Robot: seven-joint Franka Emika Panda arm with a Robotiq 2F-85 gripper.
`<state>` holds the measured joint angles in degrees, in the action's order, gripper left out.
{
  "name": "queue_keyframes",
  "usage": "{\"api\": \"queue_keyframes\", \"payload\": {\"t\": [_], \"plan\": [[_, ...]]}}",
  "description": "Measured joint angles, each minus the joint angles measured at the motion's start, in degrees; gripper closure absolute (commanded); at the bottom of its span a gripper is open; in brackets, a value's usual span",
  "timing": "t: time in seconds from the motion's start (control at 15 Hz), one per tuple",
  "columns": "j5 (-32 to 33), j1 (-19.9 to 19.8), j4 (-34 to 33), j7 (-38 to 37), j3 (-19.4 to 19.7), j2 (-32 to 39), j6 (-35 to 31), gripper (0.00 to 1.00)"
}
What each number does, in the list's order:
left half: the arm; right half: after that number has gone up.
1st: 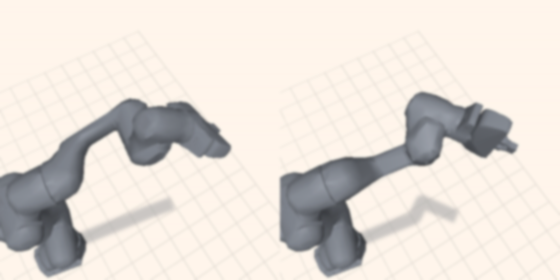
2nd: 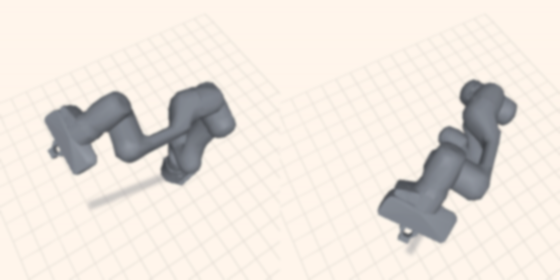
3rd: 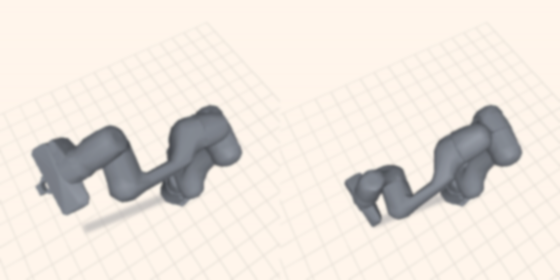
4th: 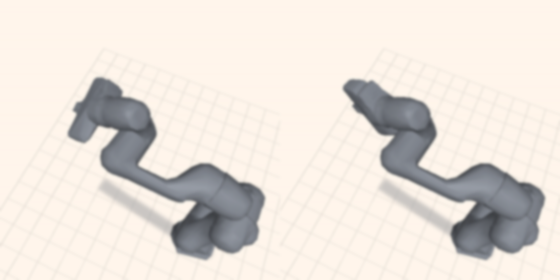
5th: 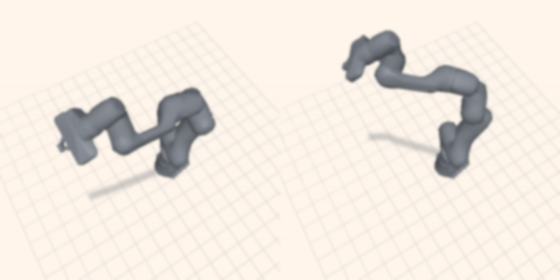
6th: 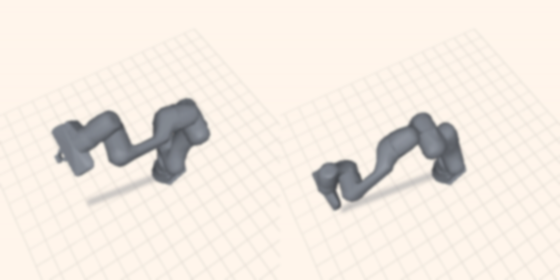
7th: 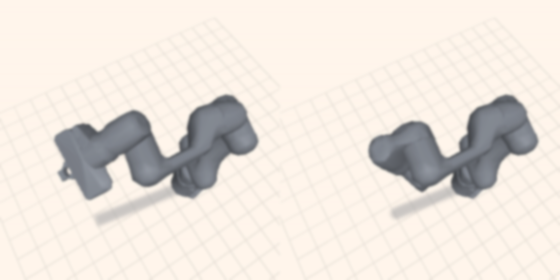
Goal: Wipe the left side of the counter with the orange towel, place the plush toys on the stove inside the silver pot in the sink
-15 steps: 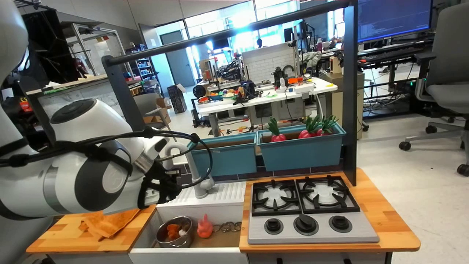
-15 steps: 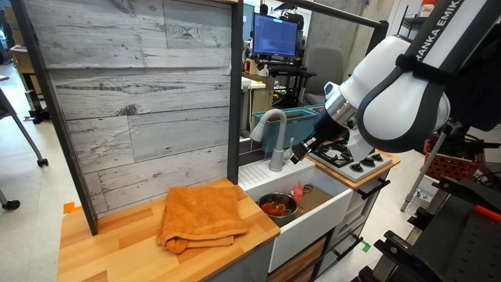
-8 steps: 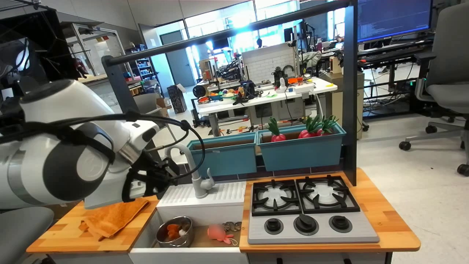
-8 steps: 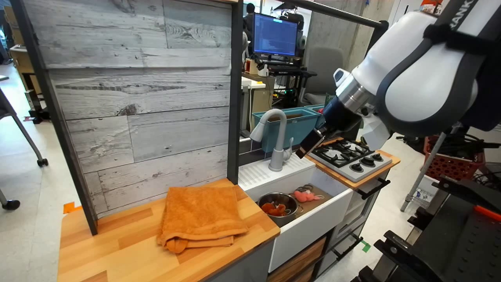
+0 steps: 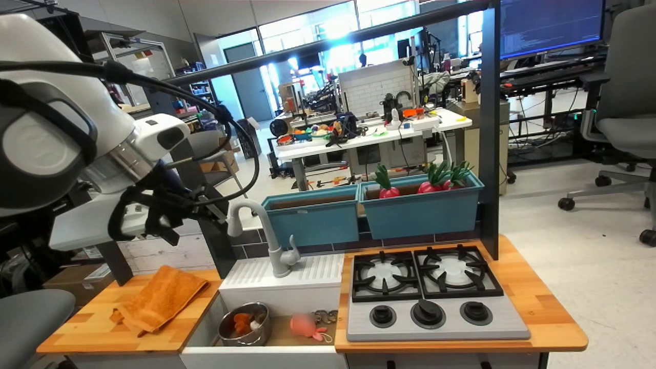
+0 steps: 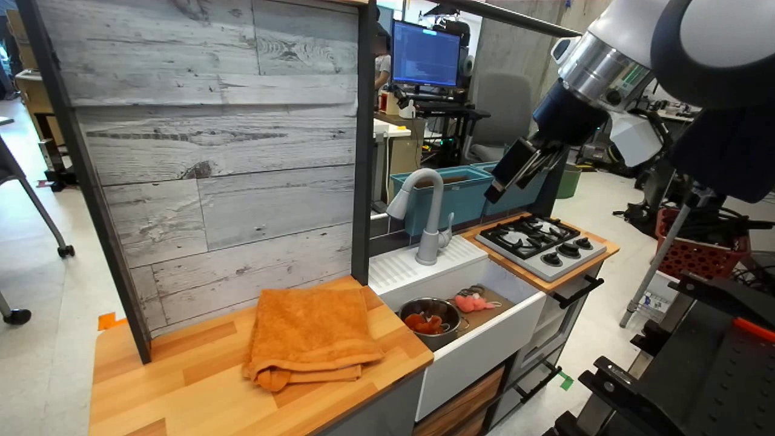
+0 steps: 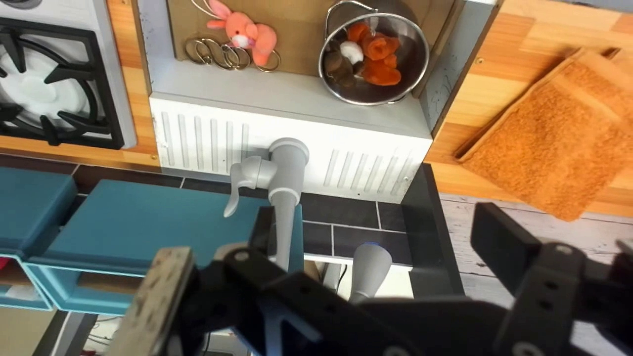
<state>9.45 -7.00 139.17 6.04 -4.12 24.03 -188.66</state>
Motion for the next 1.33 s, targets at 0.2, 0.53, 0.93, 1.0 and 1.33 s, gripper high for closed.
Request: {"api": "queue_keyframes", "payload": {"t": [0.2,0.53,0.93,1.0,1.33], "plan": [[0.0,0.0,0.4,0.0,0.0,0.1,0.0,0.0],[0.0,0.0,0.4,0.0,0.1,0.1,0.0,0.0],[0.0,-0.1,-2.7,0.4,3.2,2.1,6.6,0.0],[0.0,-0.1,-4.3,0.4,4.3,3.1,8.5,0.0],[0.0,-0.8,-12.2,0.6,6.8,11.0,9.3,0.0]]}}
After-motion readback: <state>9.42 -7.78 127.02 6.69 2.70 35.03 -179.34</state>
